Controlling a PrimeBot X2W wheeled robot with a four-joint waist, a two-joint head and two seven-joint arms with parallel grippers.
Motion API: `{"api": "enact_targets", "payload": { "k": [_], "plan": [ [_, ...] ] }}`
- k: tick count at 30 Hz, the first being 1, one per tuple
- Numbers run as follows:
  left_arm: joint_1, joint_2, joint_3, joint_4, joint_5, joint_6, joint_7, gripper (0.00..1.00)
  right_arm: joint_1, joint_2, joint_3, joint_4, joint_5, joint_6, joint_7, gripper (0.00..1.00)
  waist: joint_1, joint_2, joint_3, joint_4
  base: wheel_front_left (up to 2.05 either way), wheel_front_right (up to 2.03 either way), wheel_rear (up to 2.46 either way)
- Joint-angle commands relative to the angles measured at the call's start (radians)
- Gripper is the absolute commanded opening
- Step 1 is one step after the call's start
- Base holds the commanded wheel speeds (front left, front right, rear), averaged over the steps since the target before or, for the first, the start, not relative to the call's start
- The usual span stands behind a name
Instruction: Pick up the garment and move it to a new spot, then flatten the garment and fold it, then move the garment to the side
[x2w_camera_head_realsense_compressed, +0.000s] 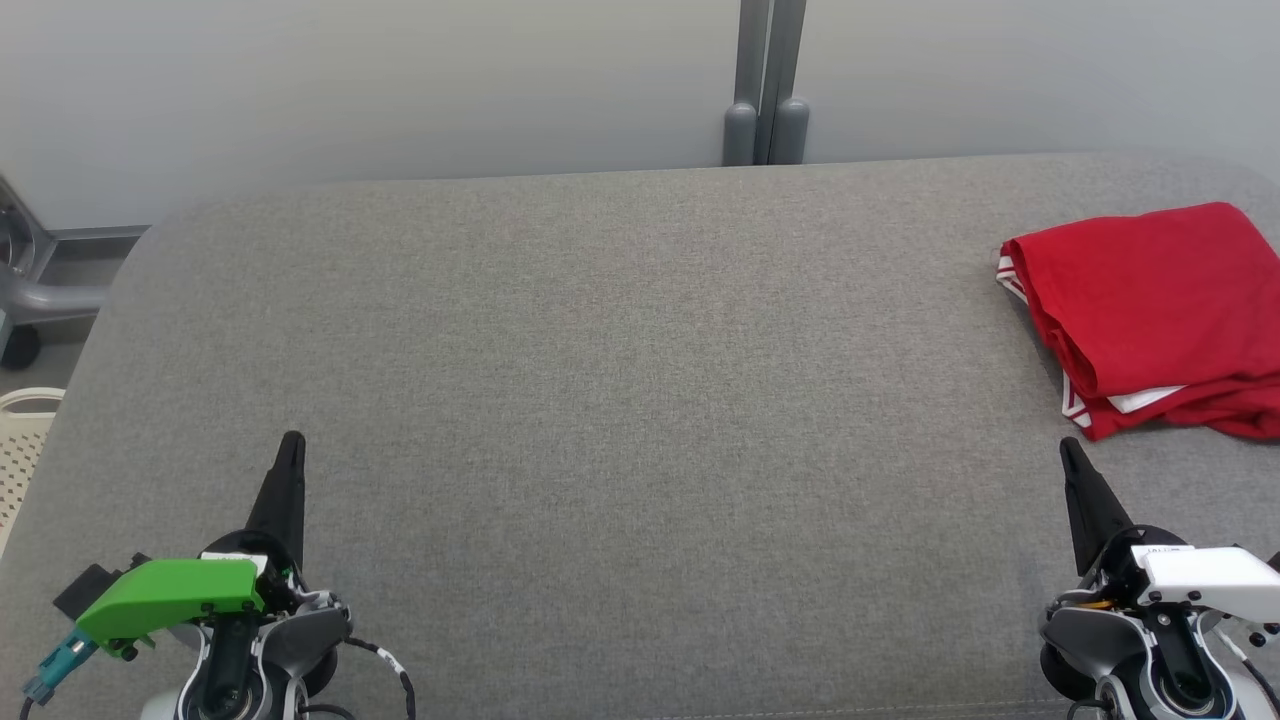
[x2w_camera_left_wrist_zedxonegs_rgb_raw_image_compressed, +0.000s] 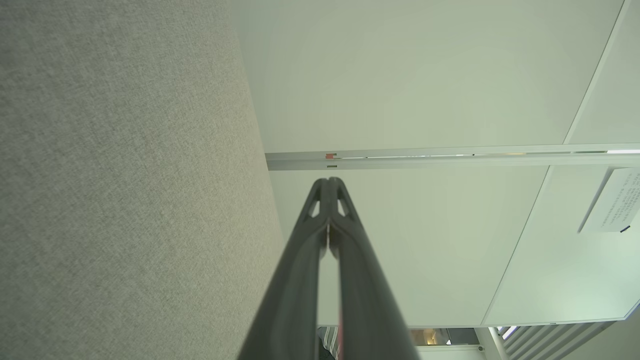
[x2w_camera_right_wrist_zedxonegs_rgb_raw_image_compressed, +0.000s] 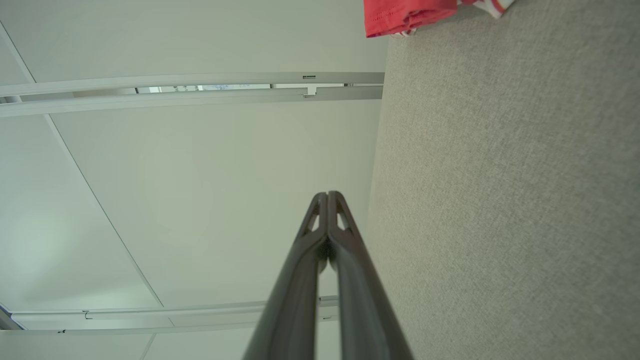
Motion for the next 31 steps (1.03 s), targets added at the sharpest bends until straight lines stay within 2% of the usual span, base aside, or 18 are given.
{"api": "enact_targets", "payload": {
  "k": [1, 31],
  "plan": [
    [-0.013, 0.0, 0.002, -0.001, 0.0, -0.006, 0.002, 0.0, -0.005, -0.004, -0.001, -0.004, 0.007, 0.0, 0.006, 0.0, 0.0, 0.0, 0.0, 0.0, 0.0, 0.0, 0.0],
    [-0.013, 0.0, 0.002, -0.001, 0.0, -0.006, 0.002, 0.0, -0.005, -0.004, -0.001, -0.004, 0.007, 0.0, 0.006, 0.0, 0.0, 0.0, 0.0, 0.0, 0.0, 0.0, 0.0]
  ]
}}
